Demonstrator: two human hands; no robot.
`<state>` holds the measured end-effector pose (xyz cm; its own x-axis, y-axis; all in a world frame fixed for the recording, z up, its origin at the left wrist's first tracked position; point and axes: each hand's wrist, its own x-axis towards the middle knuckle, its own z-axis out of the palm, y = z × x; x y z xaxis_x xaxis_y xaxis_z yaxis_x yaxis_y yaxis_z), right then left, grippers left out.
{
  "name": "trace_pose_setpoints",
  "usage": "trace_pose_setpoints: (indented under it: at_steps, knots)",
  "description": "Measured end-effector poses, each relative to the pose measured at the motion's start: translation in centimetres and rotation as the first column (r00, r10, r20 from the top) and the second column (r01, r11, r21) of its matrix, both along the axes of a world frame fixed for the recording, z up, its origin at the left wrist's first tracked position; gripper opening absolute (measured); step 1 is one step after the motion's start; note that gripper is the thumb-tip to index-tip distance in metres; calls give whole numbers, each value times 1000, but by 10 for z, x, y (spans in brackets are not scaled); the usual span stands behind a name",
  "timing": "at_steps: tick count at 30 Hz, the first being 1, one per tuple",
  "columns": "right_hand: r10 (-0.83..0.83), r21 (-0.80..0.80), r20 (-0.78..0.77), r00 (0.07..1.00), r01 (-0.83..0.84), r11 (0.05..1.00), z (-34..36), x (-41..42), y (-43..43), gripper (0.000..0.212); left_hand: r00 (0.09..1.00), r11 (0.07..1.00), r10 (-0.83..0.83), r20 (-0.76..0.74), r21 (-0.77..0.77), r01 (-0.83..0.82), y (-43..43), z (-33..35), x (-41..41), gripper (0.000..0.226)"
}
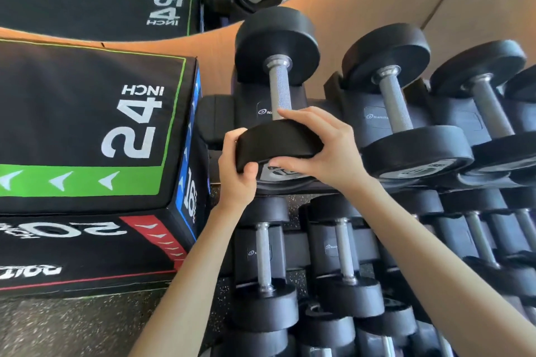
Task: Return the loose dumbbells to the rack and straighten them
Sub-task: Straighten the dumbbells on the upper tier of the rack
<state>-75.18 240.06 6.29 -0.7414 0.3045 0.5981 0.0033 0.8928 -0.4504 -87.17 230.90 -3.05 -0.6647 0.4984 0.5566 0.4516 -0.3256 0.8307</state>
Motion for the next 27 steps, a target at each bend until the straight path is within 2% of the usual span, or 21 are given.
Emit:
trace_pose_setpoints:
  at_steps: [3, 5, 7, 10, 12, 16, 22, 24, 27]
  knots:
    - [-8, 2, -70, 998, 8, 1000, -7, 5, 8, 61, 998, 999, -41, -53, -17, 40, 2, 6, 0, 53]
    - [-13, -44, -119, 993, 8, 999, -12, 10, 15, 61, 990, 993, -104, -99, -63, 98, 0, 16, -2, 62]
    - [-39, -100, -187, 982, 21, 995, -20, 11, 18, 62, 970, 977, -153, -191, -174, 120, -4, 30, -8, 68]
    - [-124, -230, -268, 955, 62, 971, -35, 7, 15, 67, 913, 941, -166, -373, -338, 34, -6, 47, -17, 60]
    - [-140, -278, -295, 945, 55, 959, -40, 5, 16, 65, 899, 927, -174, -403, -374, 11, -7, 54, -17, 61]
    - [-118, -295, -295, 948, 27, 955, -42, 5, 19, 62, 941, 938, -130, -313, -346, 15, -9, 51, -9, 63]
    - [-88, -316, -209, 974, 18, 949, -40, 7, 17, 59, 981, 945, -89, -171, -324, 30, -13, 42, -6, 58]
    - [-83, -341, -154, 985, 26, 940, -36, 11, 14, 55, 988, 942, -77, -135, -336, 28, -16, 45, -1, 57]
    - [-64, -415, 7, 998, 61, 908, -27, 24, 8, 53, 985, 909, -99, -138, -416, 33, -26, 54, 2, 62]
